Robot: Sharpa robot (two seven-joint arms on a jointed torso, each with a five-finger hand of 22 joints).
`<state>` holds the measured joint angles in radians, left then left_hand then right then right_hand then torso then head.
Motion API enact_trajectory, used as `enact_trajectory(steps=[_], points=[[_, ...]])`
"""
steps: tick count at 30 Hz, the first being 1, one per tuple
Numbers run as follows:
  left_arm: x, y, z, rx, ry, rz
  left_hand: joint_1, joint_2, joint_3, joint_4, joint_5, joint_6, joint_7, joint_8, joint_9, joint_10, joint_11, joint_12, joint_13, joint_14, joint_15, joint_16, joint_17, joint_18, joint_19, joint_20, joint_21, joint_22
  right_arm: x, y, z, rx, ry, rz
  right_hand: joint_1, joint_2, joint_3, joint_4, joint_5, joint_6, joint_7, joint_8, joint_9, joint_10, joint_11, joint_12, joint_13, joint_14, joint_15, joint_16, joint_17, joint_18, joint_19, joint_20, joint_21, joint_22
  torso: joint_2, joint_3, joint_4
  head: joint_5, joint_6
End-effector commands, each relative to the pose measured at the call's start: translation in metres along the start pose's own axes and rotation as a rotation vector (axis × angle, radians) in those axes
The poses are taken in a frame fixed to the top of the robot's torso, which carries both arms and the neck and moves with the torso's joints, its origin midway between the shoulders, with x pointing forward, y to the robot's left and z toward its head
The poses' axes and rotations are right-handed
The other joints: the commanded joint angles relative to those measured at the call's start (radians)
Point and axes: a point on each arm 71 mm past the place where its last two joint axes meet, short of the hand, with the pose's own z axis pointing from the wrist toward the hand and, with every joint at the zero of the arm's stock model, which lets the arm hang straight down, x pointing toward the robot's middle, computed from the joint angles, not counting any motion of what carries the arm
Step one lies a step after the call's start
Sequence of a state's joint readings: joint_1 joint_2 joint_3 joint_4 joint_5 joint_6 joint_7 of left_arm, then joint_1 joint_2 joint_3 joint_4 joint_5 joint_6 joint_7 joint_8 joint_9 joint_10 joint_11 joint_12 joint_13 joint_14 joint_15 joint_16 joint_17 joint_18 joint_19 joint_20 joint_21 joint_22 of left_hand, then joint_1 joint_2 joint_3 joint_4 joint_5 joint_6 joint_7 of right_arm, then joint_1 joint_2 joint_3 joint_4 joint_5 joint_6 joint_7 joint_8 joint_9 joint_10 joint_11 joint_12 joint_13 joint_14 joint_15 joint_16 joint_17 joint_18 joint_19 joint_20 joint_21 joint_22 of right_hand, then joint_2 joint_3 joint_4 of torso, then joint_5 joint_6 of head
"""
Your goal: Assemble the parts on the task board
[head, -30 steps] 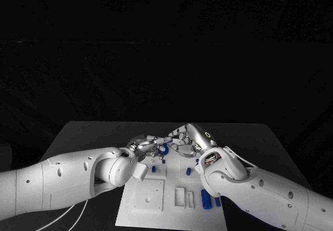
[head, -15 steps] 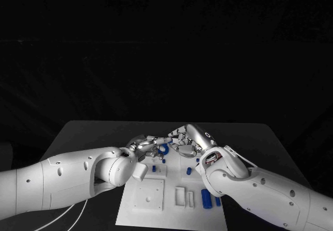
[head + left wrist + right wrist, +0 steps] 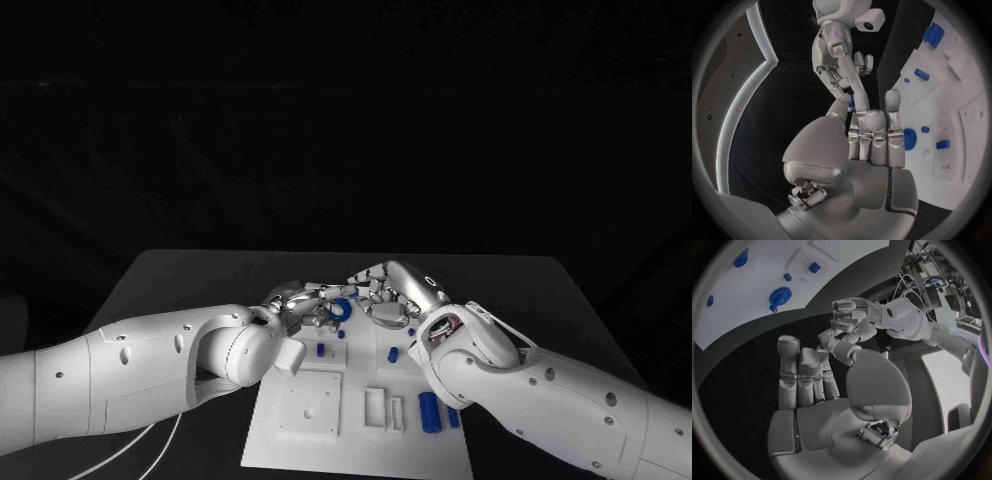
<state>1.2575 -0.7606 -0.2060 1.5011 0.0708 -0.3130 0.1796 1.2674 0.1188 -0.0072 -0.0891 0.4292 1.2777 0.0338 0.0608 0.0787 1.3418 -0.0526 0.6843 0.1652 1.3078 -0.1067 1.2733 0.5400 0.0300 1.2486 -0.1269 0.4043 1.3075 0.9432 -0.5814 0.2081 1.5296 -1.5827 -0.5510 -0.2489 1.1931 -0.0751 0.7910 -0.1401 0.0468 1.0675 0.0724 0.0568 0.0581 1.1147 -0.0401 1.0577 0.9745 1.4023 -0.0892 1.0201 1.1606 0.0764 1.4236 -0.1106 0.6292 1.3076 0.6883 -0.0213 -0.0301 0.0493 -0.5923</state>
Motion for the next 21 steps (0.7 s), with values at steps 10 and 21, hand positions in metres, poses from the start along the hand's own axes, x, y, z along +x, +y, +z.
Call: enact_trajectory(steps=[10,21], points=[[-0.0012,-0.0027,-0.0004,0.021,-0.002,-0.002,-0.007,0.003,0.091,-0.084,0.000,0.010,-0.004,0.004,0.003,-0.004,0.000,-0.005,-0.001,0.003,-0.001,-0.004,0.003,-0.007,-0.010,0.000,0.007,0.019,-0.0077,-0.0065,-0.0021,0.040,-0.093,0.017,0.106,-0.100,-0.592,0.106,0.017,-0.045,0.041,0.006,0.005,0.018,0.055,0.029,-0.053,0.009,0.038,0.023,-0.031,0.031,0.026,0.042,-0.025,0.064,0.000,0.0006,-0.0005,0.002,0.004],[-0.0006,-0.0026,-0.0004,0.023,-0.004,-0.002,-0.006,0.005,0.093,-0.085,-0.007,0.009,-0.004,0.004,0.002,-0.004,0.000,-0.004,-0.001,0.003,0.000,-0.004,0.003,-0.007,-0.010,0.001,0.008,0.019,-0.0073,-0.0062,-0.0029,0.059,-0.099,0.007,0.105,-0.102,-0.613,0.117,0.025,0.015,0.027,0.005,0.006,0.019,0.047,0.039,-0.068,0.009,0.031,0.034,-0.038,0.027,0.034,0.037,-0.031,0.066,0.000,0.0001,-0.0006,0.001,0.004]])
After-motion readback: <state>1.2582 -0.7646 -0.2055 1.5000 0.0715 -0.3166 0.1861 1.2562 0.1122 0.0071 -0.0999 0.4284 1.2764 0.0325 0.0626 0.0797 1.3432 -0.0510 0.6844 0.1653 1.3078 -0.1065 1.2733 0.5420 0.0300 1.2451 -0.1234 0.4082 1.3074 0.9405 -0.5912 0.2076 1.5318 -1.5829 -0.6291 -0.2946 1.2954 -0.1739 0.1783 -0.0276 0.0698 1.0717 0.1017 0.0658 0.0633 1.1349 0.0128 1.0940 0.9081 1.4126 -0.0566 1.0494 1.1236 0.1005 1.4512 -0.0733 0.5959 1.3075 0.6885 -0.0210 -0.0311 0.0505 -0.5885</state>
